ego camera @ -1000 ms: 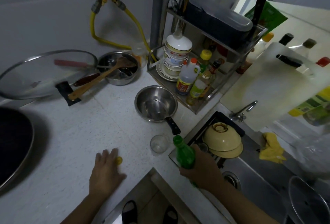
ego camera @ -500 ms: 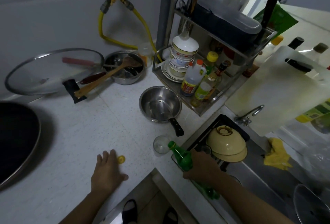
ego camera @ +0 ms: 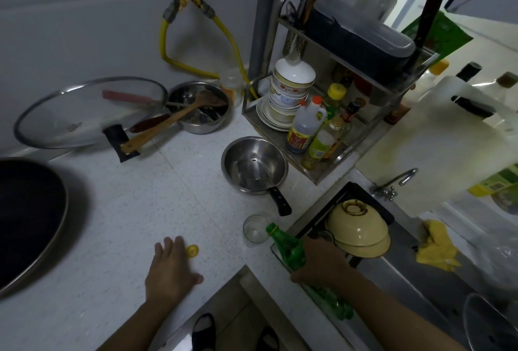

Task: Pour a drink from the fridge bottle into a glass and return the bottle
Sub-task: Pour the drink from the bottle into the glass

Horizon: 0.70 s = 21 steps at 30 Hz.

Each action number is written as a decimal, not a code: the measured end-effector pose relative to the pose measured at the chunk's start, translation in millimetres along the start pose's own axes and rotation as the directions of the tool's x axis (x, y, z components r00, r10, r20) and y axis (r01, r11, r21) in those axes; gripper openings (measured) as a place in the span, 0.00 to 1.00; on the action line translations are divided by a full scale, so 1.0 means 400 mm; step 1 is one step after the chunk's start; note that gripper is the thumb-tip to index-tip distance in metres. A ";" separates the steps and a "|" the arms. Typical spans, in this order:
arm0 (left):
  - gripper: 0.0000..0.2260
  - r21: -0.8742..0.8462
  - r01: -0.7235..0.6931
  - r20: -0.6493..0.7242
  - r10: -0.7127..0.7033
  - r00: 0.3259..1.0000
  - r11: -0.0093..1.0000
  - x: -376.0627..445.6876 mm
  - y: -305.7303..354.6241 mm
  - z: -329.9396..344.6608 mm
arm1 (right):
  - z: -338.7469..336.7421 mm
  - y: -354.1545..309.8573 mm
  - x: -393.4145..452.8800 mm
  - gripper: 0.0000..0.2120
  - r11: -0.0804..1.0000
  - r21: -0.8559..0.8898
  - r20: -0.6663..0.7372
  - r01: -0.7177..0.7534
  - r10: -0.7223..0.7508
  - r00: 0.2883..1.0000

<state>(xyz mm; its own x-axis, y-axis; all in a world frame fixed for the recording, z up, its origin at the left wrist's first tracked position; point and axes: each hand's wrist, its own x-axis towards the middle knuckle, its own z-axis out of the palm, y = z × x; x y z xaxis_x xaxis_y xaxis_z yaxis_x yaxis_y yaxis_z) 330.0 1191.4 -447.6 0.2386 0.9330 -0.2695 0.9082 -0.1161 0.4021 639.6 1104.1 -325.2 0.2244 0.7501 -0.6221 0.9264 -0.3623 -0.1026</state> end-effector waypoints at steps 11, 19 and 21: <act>0.40 -0.004 0.005 -0.002 -0.005 1.000 1.000 -0.002 -0.003 0.002 | -0.013 0.002 -0.007 0.35 0.995 -0.100 -0.009 0.003 -0.004 1.000; 0.39 0.016 0.003 -0.008 -0.003 1.000 1.000 0.000 0.003 -0.006 | -0.010 0.006 -0.003 0.35 0.995 -0.096 0.010 -0.019 0.020 1.000; 0.40 0.025 0.002 -0.011 -0.002 1.000 1.000 0.000 0.005 -0.006 | -0.010 0.008 -0.002 0.35 0.996 -0.086 0.006 -0.021 0.022 1.000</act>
<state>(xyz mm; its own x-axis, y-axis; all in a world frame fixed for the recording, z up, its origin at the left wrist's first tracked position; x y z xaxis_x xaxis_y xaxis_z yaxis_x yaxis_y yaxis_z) 330.8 1192.0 -444.6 0.2333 0.9367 -0.2610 0.9170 -0.1226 0.3795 643.6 1104.5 -322.1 0.2427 0.7384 -0.6292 0.9440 -0.3293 -0.0224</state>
